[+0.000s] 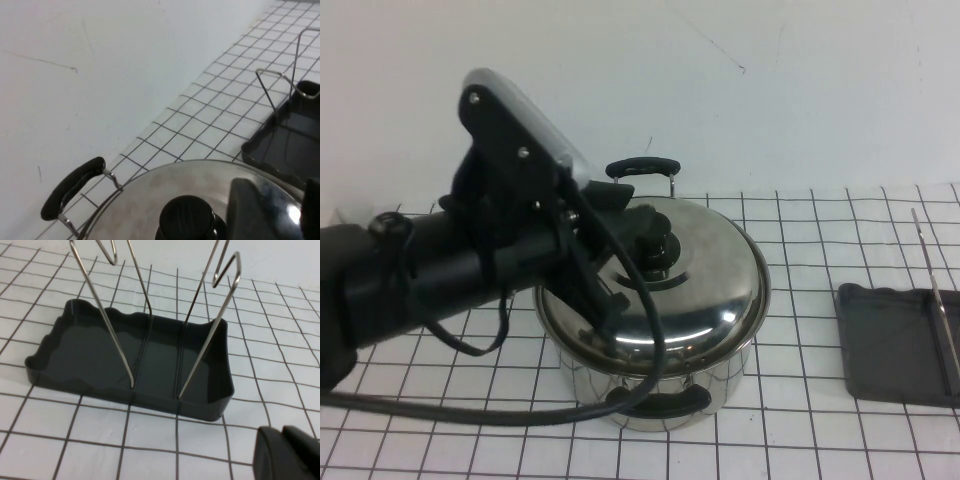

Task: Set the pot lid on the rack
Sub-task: Open the pot

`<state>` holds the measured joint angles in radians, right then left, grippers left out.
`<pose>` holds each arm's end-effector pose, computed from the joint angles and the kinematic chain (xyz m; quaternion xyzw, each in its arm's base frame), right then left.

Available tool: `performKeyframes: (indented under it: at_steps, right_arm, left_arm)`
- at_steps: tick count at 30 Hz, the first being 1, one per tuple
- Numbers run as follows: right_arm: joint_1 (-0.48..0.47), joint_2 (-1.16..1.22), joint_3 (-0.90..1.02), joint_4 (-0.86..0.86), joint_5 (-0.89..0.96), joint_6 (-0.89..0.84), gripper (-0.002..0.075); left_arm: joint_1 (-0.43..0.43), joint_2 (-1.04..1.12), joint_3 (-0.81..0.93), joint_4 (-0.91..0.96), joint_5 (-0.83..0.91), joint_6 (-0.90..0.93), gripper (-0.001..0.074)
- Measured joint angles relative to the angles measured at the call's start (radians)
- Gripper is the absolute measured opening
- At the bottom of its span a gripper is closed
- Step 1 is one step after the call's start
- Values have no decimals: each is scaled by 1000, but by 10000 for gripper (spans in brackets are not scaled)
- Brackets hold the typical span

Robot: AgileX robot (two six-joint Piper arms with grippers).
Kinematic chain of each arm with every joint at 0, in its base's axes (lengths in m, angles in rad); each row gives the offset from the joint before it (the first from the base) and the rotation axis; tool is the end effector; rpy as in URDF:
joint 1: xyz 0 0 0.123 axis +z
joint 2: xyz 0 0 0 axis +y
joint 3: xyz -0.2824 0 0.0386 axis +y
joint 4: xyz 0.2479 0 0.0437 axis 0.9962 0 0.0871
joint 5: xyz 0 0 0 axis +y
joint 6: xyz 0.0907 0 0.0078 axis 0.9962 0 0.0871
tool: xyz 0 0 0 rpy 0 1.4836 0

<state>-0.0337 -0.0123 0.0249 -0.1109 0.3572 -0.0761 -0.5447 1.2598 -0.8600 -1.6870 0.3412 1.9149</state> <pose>0.0528 -0.0053 0.1734 -0.0468 0.7976 -0.0795 0.5961 0.2223 -0.1702 0.3244 0.3878 0.6900 -0.2286 0.5668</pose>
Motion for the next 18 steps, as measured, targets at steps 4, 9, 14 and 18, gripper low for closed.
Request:
performKeyframes:
  at_steps: [4,9,14,18]
  right_arm:
    - [0,0,0,0,0,0,17]
    - [0,0,0,0,0,0,17]
    - [0,0,0,0,0,0,17]
    - [0,0,0,0,0,0,17]
  left_arm:
    - [-2,83,-17,-14,5,43,437]
    - [-2,186,-52,-22,-21,41,631]
    - [-2,270,-101,-22,-29,26,629]
    - [0,320,-137,-22,-29,23,613]
